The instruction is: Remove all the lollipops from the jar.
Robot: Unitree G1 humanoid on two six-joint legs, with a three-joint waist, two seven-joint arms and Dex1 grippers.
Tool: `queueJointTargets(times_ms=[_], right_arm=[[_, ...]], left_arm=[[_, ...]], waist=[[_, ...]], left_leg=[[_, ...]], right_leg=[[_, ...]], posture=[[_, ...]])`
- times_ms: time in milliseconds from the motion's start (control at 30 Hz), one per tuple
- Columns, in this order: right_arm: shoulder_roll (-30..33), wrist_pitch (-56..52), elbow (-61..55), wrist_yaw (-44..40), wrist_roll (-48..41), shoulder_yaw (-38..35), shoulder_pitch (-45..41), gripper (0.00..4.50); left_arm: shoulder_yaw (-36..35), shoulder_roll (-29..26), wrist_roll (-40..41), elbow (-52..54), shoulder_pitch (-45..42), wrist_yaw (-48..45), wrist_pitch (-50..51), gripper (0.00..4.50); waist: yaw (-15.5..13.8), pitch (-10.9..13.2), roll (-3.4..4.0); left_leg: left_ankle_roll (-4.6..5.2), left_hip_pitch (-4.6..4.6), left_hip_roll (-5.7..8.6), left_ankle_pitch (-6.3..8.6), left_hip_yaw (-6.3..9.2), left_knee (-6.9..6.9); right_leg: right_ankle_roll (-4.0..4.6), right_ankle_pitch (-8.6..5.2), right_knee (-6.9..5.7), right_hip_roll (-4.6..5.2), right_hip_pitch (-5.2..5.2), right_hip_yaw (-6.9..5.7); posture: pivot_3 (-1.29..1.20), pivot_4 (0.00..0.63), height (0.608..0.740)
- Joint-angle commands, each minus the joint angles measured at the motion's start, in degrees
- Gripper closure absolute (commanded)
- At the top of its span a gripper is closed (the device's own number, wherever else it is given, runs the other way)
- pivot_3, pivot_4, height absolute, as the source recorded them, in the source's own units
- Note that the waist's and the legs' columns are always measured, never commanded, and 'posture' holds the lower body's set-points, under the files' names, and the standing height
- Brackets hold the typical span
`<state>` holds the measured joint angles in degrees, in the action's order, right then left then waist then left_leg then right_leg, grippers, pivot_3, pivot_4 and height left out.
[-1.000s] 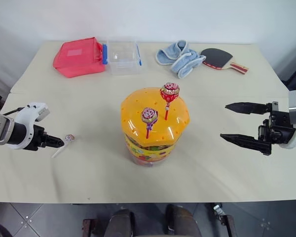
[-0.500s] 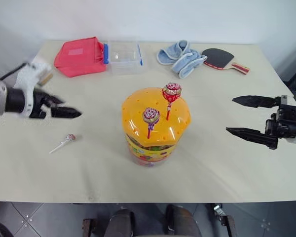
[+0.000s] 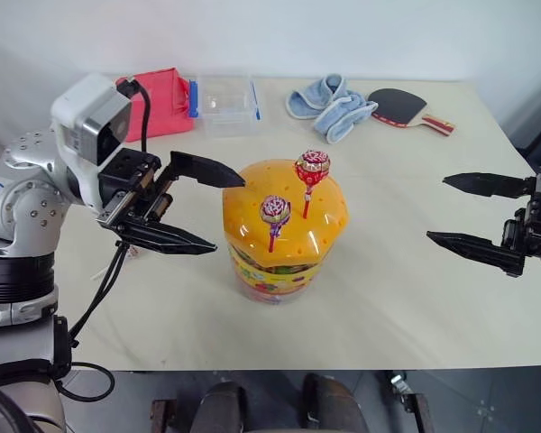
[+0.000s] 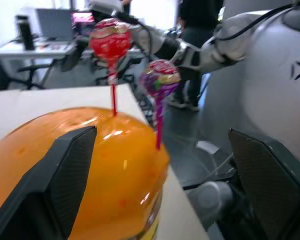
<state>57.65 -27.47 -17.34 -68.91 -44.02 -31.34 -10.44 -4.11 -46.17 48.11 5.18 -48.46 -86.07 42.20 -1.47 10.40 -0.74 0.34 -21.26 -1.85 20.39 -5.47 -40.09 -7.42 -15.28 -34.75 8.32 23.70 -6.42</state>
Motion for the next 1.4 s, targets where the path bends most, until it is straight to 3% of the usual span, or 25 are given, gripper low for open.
queueJointTargets(times_ms=[33,300,333,433,800,1167,1400], right_arm=[[0.5,0.4,-1.8,1.1,-0.7,-2.6,0.2,0.00],[0.0,0.0,-4.4,2.4,-2.6,-3.9,0.8,0.00],[-0.1,-0.5,-5.2,2.7,-3.3,-4.4,1.2,0.00],[-0.4,-2.0,-8.2,3.4,-5.4,-5.7,3.4,0.00],[-0.8,-4.0,-12.7,7.5,-9.4,-7.0,5.1,0.00],[-1.0,-6.5,-16.3,9.0,-15.7,-7.4,6.9,0.00],[-1.2,-6.4,-17.9,8.4,-18.5,-7.1,8.0,0.00]], left_arm=[[2.8,1.8,0.7,-0.1,-1.7,-6.2,-2.1,0.04],[9.0,6.8,-1.7,-2.5,-4.6,-6.2,-6.9,0.04],[9.0,7.6,-1.6,-2.5,-4.7,-5.8,-7.5,0.22],[9.1,8.3,-1.2,-2.2,-4.6,-4.9,-7.6,0.94],[10.5,6.0,-2.8,0.2,-4.8,-3.8,-7.4,4.40],[3.8,7.6,-0.1,-3.8,-10.8,2.5,-5.4,4.48],[0.7,3.9,-3.6,-6.5,-13.6,9.9,-1.7,4.48]], waist=[[0.0,0.0,0.00],[0.0,0.0,0.01],[0.0,0.0,0.01],[-0.1,0.0,0.00],[-0.1,0.0,0.00],[0.0,0.0,0.00],[0.0,0.0,-0.01]], left_leg=[[0.00,0.00,0.00,0.00,0.00,0.00],[0.01,0.02,0.01,0.00,0.01,0.01],[0.01,0.02,0.00,0.00,0.02,0.00],[0.01,0.00,0.01,0.00,0.06,-0.01],[0.02,0.01,0.01,0.00,0.09,-0.01],[0.03,-0.01,0.01,0.01,0.12,-0.01],[0.03,0.02,0.00,0.01,0.13,0.00]], right_leg=[[0.00,0.00,0.00,0.00,0.00,0.00],[0.00,0.00,0.01,0.00,-0.01,0.00],[0.00,0.00,0.01,0.00,-0.02,0.00],[-0.01,0.00,0.02,0.00,-0.04,-0.01],[0.00,0.00,0.02,0.00,-0.05,-0.01],[0.00,0.00,0.04,0.00,-0.05,-0.03],[0.00,0.00,0.04,0.00,-0.07,-0.03]], posture=[[0.00,0.150,0.740],[0.00,0.150,0.740],[0.00,0.150,0.740],[0.00,0.150,0.740],[0.00,0.150,0.740],[0.00,0.150,0.740],[0.00,0.150,0.740]])
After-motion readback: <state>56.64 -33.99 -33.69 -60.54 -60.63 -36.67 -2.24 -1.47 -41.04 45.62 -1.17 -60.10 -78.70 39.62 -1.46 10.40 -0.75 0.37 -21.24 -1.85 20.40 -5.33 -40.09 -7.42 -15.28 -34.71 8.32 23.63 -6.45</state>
